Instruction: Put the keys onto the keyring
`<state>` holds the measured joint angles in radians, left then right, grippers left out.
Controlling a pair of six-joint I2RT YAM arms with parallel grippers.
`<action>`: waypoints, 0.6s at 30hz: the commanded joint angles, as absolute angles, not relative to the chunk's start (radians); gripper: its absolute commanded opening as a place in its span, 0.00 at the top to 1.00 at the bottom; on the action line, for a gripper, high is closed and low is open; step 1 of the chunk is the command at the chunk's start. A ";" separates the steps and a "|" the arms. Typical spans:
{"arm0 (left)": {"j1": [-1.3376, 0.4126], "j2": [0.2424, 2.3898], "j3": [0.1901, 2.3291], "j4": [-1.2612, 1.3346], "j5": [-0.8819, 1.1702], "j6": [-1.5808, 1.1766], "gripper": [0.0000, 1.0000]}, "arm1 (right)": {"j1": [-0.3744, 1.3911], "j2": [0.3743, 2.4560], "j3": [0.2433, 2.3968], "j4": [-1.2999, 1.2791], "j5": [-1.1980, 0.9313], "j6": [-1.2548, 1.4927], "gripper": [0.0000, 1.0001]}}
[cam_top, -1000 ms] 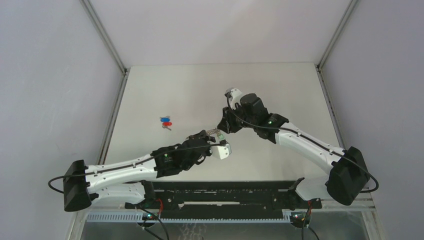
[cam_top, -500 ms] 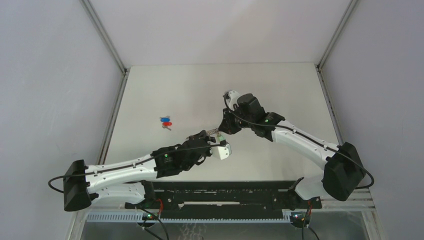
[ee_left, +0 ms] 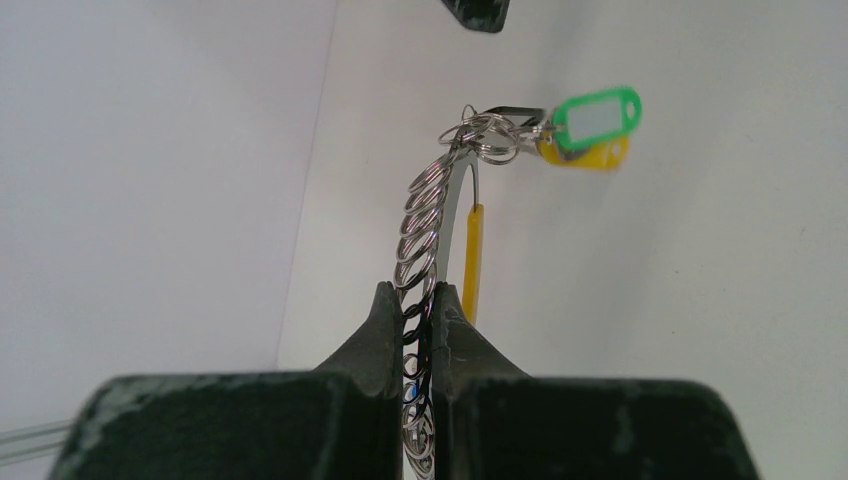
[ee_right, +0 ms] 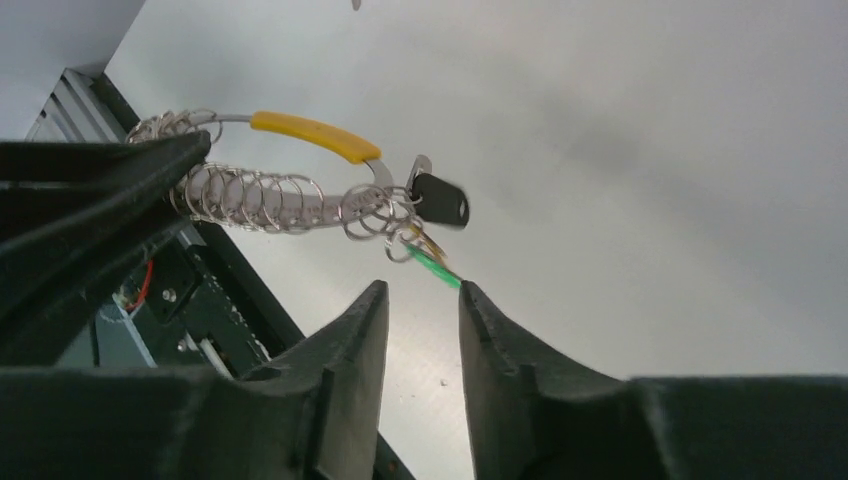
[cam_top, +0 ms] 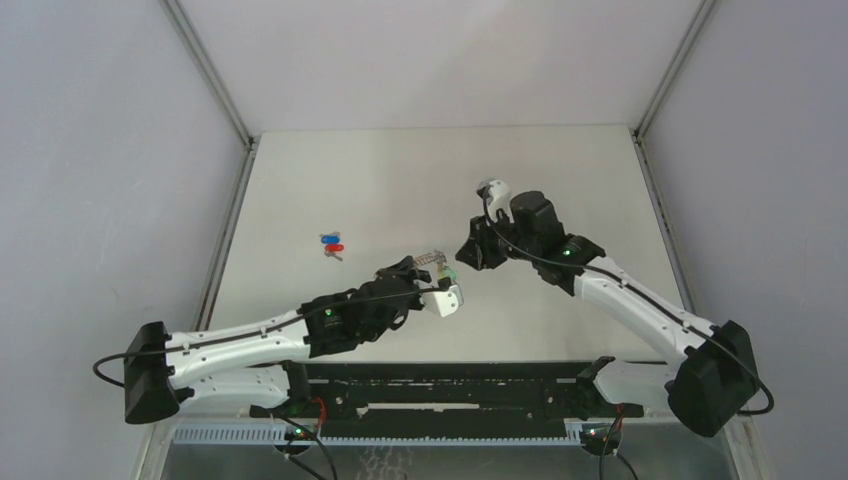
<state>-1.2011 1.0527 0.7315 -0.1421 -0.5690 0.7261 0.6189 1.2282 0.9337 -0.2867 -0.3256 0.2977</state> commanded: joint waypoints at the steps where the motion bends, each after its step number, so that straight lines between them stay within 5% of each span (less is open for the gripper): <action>1: -1.202 1.008 0.710 -0.097 -0.561 0.724 1.00 | 0.571 1.117 0.877 -0.201 -0.427 0.143 0.60; 3: -1.202 0.998 0.712 -0.095 -0.551 0.716 1.00 | 0.563 1.079 0.835 -0.160 -0.495 0.058 0.46; 7: -1.202 0.976 0.729 -0.118 -0.509 0.687 1.00 | 0.557 1.042 0.727 -0.008 -0.665 -0.076 0.40; 18: -1.201 0.926 0.777 -0.202 -0.337 0.598 1.00 | 0.569 1.063 0.672 0.187 -0.842 -0.360 0.40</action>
<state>-1.2015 0.9562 0.7319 -0.2081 -0.4026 0.6453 0.5564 1.0439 0.6460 0.0723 -0.7494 -0.2245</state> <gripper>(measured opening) 0.061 0.606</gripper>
